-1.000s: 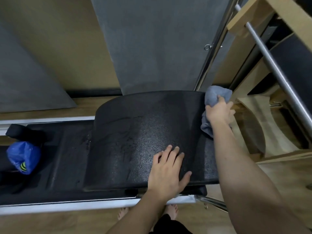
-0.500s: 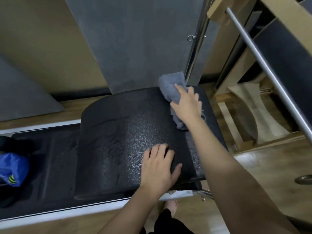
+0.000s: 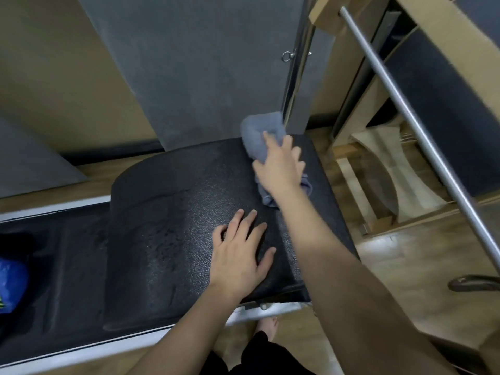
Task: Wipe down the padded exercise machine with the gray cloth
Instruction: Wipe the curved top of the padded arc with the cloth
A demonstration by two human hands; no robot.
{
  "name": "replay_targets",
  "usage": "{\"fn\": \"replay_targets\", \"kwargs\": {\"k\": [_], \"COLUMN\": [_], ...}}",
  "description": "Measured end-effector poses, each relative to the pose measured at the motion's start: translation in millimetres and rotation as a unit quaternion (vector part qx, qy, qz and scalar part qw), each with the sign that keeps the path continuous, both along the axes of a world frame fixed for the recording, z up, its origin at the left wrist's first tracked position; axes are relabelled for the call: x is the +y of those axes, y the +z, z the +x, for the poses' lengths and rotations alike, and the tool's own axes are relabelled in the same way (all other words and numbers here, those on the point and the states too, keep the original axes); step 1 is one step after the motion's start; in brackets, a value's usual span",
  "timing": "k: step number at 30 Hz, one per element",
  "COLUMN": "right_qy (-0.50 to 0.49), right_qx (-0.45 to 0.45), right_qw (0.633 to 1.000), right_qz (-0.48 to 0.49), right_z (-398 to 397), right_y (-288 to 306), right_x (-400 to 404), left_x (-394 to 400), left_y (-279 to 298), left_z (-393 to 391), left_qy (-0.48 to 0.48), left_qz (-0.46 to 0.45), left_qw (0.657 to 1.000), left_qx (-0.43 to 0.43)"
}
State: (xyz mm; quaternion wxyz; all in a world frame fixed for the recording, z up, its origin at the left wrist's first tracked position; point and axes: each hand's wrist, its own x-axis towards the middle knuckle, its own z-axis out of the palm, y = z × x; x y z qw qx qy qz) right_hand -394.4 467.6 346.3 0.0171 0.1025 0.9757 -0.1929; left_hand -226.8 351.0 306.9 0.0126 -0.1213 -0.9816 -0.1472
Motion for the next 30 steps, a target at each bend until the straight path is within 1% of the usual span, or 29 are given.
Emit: {"fn": "replay_targets", "kwargs": {"k": [3, 5, 8, 11, 12, 14, 15, 16, 18, 20, 23, 24, 25, 27, 29, 30], "right_qy": [0.152, 0.178, 0.105, -0.033, -0.090, -0.206, -0.240, -0.244, -0.210, -0.158, -0.051, -0.043, -0.059, -0.131, -0.209, -0.233], "right_qx": [0.024, 0.024, 0.006, -0.027, -0.041, -0.063, -0.070, -0.069, -0.068, -0.062, -0.021, -0.013, -0.014, -0.031, -0.057, -0.067], "right_qw": [0.988, 0.983, 0.994, 0.999, 0.995, 0.972, 0.962, 0.961, 0.973, 0.984, 0.997, 0.996, 0.994, 0.986, 0.970, 0.963], "right_qz": [0.030, 0.024, -0.007, -0.009, -0.024, -0.090, -0.115, -0.109, -0.068, -0.059, -0.063, -0.074, -0.086, -0.095, -0.108, -0.120], "right_z": [18.9, 22.0, 6.3, -18.5, -27.5, -40.2, -43.2, -43.9, -39.2, -31.9, -15.8, -13.5, -12.8, -15.6, -19.6, -21.8], "right_y": [2.8, 0.0, -4.5, -13.4, -16.2, -19.5, -20.7, -21.3, -17.9, -14.5, -20.9, -23.2, -27.0, -36.6, -39.0, -38.6], "right_x": [-29.8, -28.9, -2.9, 39.6, 54.0, 78.9, 86.3, 88.5, 81.0, 72.0, 73.6, 78.2, 85.1, 99.7, 115.2, 121.5], "left_x": [-1.6, -2.5, -3.5, -4.0, -4.3, -4.3, -4.2, -4.2, -3.2, -1.8, -2.6, -3.3, -3.9, -4.5, -3.8, -3.1], "left_y": [0.0, -1.3, -2.1, -1.4, -1.2, -1.2, -0.9, -0.6, 0.1, 0.2, -1.3, -1.6, -1.6, -1.0, -0.9, -0.7], "left_z": [-1.9, -2.0, 0.1, 0.7, 0.9, 0.4, 0.3, 0.2, 0.0, -0.2, 0.6, 0.6, 0.5, 0.6, 0.9, 0.6], "left_qy": [0.003, 0.005, 0.006, 0.005, 0.005, 0.006, 0.006, 0.007, 0.009, 0.009, 0.007, 0.007, 0.007, 0.006, 0.005, 0.007], "left_qz": [-0.001, 0.000, -0.002, 0.003, 0.003, 0.004, 0.004, 0.005, 0.005, 0.002, 0.003, 0.003, 0.004, 0.003, 0.001, 0.000], "left_qw": [1.000, 1.000, 1.000, 1.000, 1.000, 1.000, 1.000, 1.000, 1.000, 1.000, 1.000, 1.000, 1.000, 1.000, 1.000, 1.000], "left_qx": [-0.002, 0.000, 0.002, 0.007, 0.007, 0.003, -0.001, -0.005, -0.006, -0.008, 0.001, 0.004, 0.005, 0.004, 0.003, 0.002]}}
